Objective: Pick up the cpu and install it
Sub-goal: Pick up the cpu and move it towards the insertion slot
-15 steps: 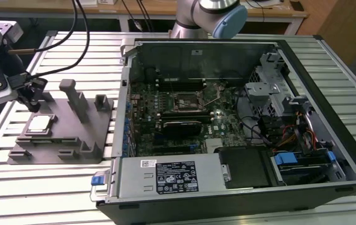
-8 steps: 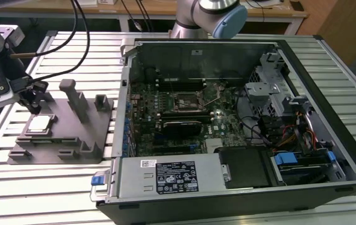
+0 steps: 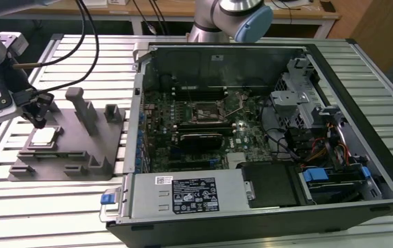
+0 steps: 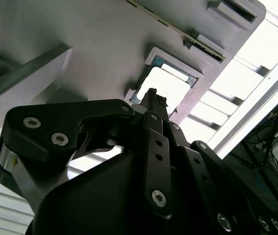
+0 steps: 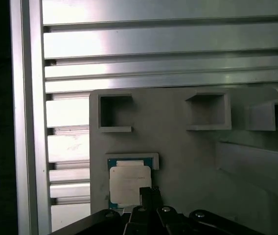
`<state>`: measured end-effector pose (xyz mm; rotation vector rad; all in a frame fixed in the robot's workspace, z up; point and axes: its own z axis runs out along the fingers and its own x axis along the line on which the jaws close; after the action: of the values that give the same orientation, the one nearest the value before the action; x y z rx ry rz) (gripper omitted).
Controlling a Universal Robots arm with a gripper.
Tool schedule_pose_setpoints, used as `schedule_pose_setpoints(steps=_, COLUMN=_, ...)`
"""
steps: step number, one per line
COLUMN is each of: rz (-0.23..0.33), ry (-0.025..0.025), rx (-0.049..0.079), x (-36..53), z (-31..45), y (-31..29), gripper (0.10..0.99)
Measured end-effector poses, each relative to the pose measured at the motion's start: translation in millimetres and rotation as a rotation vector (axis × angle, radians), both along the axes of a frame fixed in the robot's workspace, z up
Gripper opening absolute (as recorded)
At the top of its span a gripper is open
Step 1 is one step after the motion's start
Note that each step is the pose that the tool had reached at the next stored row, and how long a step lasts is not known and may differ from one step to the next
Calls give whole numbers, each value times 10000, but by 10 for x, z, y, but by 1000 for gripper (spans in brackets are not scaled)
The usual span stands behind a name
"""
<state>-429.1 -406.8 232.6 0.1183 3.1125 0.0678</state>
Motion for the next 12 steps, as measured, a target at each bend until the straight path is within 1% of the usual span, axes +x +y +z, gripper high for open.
schedule_pose_setpoints(steps=12, rz=0, ry=0, rx=0, x=-64, z=-147, y=0, gripper=106)
